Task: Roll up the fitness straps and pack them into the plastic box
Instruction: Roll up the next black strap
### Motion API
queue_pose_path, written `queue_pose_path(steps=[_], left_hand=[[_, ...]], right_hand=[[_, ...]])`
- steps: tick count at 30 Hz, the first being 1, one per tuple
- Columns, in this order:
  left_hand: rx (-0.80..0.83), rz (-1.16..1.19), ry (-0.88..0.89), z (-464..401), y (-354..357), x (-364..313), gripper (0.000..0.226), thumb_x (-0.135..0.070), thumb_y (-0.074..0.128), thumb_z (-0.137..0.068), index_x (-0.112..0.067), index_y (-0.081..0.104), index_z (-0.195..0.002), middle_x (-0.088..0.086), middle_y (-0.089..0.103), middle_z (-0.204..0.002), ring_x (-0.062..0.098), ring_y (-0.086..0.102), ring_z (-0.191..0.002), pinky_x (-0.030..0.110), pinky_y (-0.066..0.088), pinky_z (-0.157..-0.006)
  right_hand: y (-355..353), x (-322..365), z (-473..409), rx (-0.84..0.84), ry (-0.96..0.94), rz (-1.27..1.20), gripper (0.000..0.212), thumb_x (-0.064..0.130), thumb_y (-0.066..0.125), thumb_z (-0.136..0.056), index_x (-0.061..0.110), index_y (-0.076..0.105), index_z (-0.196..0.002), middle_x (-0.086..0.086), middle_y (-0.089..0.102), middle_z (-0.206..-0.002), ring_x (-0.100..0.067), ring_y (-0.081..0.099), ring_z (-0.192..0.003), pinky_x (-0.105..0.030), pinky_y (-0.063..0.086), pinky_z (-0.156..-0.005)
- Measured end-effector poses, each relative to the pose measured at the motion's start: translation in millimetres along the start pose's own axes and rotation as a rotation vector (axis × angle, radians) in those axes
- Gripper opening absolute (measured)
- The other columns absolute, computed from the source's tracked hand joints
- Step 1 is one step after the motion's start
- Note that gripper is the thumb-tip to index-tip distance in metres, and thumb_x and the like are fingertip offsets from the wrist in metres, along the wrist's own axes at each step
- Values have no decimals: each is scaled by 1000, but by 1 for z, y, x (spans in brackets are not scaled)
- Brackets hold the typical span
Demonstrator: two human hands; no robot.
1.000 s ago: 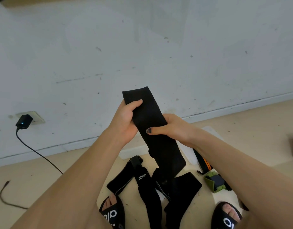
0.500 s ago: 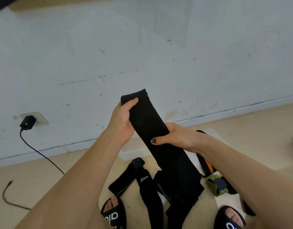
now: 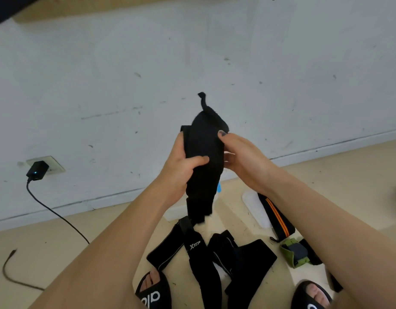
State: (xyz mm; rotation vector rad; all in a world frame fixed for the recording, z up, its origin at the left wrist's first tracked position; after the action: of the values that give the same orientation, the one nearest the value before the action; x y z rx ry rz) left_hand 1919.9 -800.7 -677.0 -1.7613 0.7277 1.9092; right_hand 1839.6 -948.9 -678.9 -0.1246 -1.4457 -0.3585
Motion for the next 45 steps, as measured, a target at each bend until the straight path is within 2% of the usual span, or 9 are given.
queue_pose_path(steps=[3, 7, 12, 20, 23, 26, 35, 41, 45], left_hand=[[82, -141, 10, 1, 3, 4, 66, 7, 65, -87, -39, 49, -132, -7, 68, -120, 14, 70, -109, 38, 61, -89], [50, -182, 60, 4, 6, -1, 57, 1, 68, -87, -35, 50, -129, -7, 69, -114, 10, 70, -104, 28, 59, -82], [-109, -80, 123, 1, 5, -5, 18, -17, 63, -100, -20, 62, -118, 0, 72, -111, 14, 71, -107, 29, 57, -87], [-31, -191, 204, 4, 7, -6, 52, 3, 52, -97, -40, 56, -128, -4, 67, -123, 13, 63, -120, 34, 52, -102], [-1, -229, 223, 6, 6, -10, 47, 1, 44, -102, -41, 61, -116, -1, 69, -112, 14, 66, -108, 31, 54, -93], [9, -237, 225, 7, 4, -12, 42, -4, 41, -107, -39, 64, -109, -7, 69, -110, 11, 66, -107, 30, 52, -92], [-61, -336, 364, 9, -1, -16, 38, 3, 37, -103, -28, 60, -106, -8, 63, -102, 7, 59, -96, 20, 46, -84], [-37, -348, 322, 6, -7, -13, 53, 16, 30, -85, -20, 68, -85, -9, 65, -92, 16, 61, -93, 38, 49, -84], [16, -297, 249, 9, -10, -16, 42, 12, 32, -88, -13, 66, -82, -9, 65, -87, 11, 61, -87, 29, 51, -79]], right_hand=[[4, -4, 1, -196, -73, 101, 26, 25, 46, -110, 20, 68, -123, -1, 76, -113, -20, 72, -107, -38, 60, -93], [9, -8, 1, -228, -75, 97, 24, 23, 50, -108, 23, 69, -123, -6, 76, -111, -22, 73, -104, -47, 60, -97], [12, -3, 8, -120, -39, 91, 24, 21, 50, -108, 24, 72, -118, 4, 79, -106, -9, 75, -97, -26, 60, -84], [13, 1, 14, -162, -58, 237, 17, 23, 51, -107, 24, 68, -103, 1, 72, -96, -9, 69, -94, -23, 54, -82], [13, 3, 11, -207, -57, 328, 24, 5, 47, -107, 16, 64, -94, 6, 58, -81, -2, 56, -72, -10, 47, -67], [14, 6, 7, -254, 15, 371, 35, 8, 47, -108, 22, 52, -75, 3, 52, -71, -7, 49, -63, -5, 40, -49], [11, 7, 15, -150, 9, 82, 10, 13, 65, -98, 7, 74, -97, -10, 77, -94, -24, 74, -93, -29, 56, -82], [4, 4, 12, -146, 98, 25, 23, 0, 50, -98, -3, 70, -110, -21, 73, -100, -24, 70, -91, -32, 54, -79], [6, 2, 13, -111, 116, -16, 18, 3, 54, -98, 9, 68, -90, -8, 68, -86, -18, 64, -82, -27, 50, -70]])
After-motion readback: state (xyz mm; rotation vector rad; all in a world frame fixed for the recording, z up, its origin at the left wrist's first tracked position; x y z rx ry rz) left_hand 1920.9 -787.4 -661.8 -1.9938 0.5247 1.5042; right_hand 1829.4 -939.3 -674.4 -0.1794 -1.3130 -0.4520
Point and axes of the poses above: each hand's wrist, its own z-axis away from the middle knuckle, its own y-axis out of the palm, x = y × z, the point moved 1 cm from there along -z, towards the middle knuckle
